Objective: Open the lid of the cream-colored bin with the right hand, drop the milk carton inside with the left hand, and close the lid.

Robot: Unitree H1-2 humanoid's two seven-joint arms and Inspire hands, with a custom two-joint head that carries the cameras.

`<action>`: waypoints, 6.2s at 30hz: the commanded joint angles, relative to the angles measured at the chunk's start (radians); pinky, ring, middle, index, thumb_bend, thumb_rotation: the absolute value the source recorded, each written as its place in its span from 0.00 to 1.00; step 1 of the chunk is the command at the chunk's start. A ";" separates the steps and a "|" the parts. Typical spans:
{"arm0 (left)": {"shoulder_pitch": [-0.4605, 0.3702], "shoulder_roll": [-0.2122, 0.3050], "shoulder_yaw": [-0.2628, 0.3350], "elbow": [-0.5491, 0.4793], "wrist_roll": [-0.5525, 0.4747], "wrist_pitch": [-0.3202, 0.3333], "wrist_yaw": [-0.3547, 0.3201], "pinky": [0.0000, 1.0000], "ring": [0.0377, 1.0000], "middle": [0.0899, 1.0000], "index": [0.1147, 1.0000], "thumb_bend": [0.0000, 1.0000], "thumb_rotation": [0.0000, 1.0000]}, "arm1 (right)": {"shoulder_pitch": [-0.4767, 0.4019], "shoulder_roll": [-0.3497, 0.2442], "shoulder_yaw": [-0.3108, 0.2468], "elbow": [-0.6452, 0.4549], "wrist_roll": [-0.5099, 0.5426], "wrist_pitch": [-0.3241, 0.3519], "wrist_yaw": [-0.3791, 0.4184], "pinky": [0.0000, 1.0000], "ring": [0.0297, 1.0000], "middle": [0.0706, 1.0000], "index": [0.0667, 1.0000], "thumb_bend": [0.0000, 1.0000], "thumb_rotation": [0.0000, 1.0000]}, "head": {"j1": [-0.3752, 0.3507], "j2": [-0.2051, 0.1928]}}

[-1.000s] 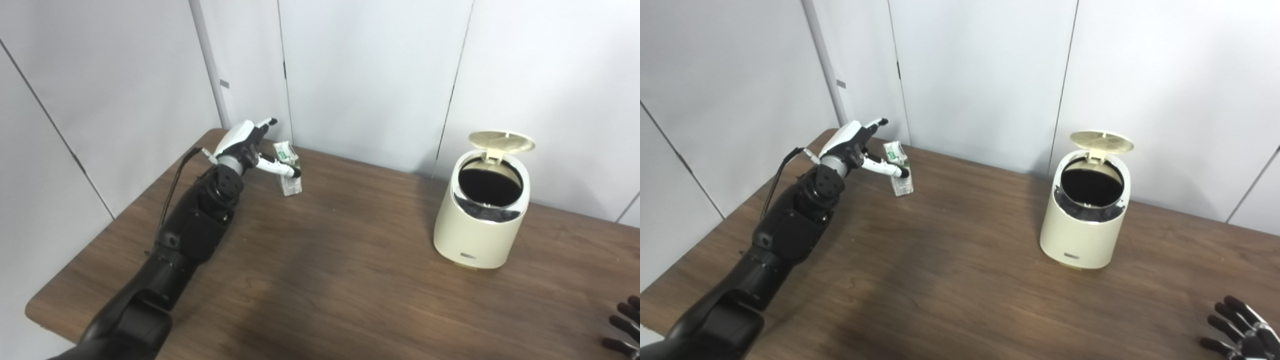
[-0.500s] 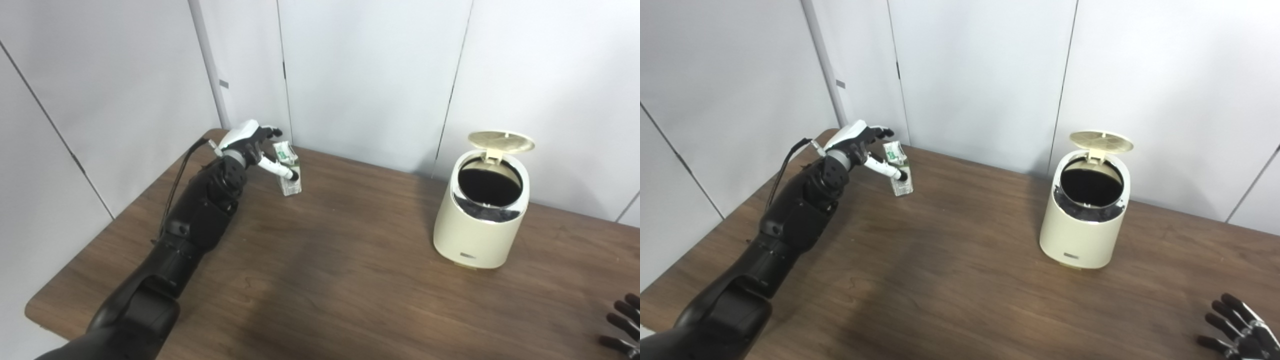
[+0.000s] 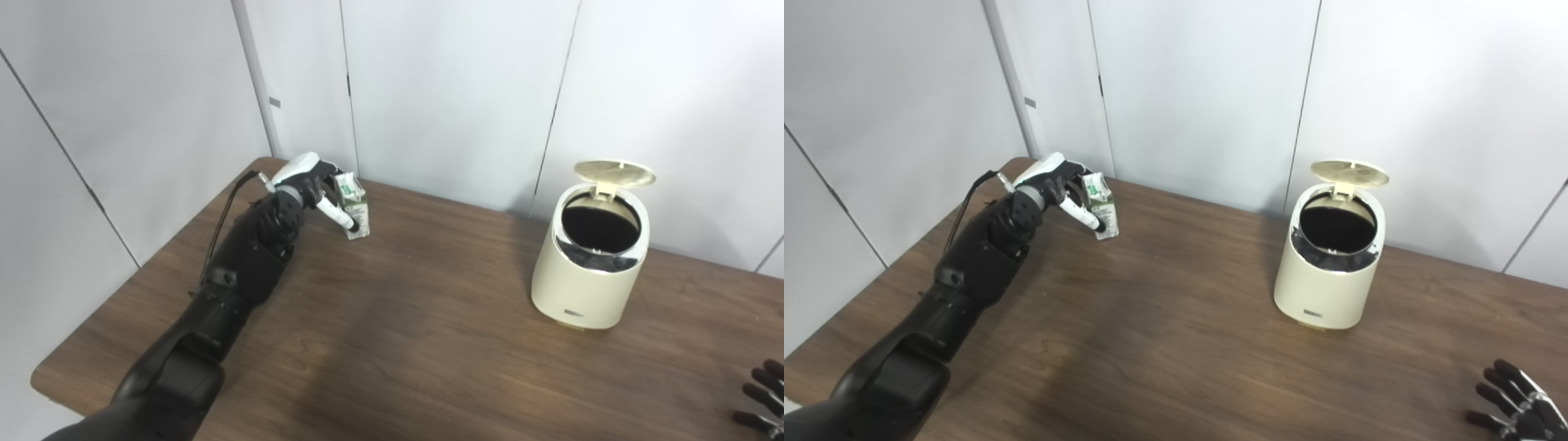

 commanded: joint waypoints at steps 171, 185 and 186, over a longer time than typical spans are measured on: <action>-0.040 -0.432 -0.257 -0.385 0.281 -0.467 0.387 0.36 0.42 0.65 0.66 1.00 0.05 | -0.012 0.125 0.080 0.009 -0.095 -0.130 -0.085 0.81 0.87 0.87 0.90 0.60 0.97 | -0.466 -0.050; 0.060 -0.483 -0.102 -0.452 0.010 -0.462 0.398 0.29 0.36 0.51 0.54 0.87 0.00 | -0.004 0.118 0.075 0.001 -0.082 -0.135 -0.078 0.81 0.87 0.88 0.90 0.59 0.95 | -0.473 -0.040; 0.084 -0.494 -0.083 -0.464 -0.032 -0.445 0.385 0.29 0.38 0.54 0.55 0.82 0.00 | -0.004 0.117 0.075 -0.001 -0.080 -0.133 -0.076 0.82 0.88 0.88 0.90 0.59 0.95 | -0.473 -0.039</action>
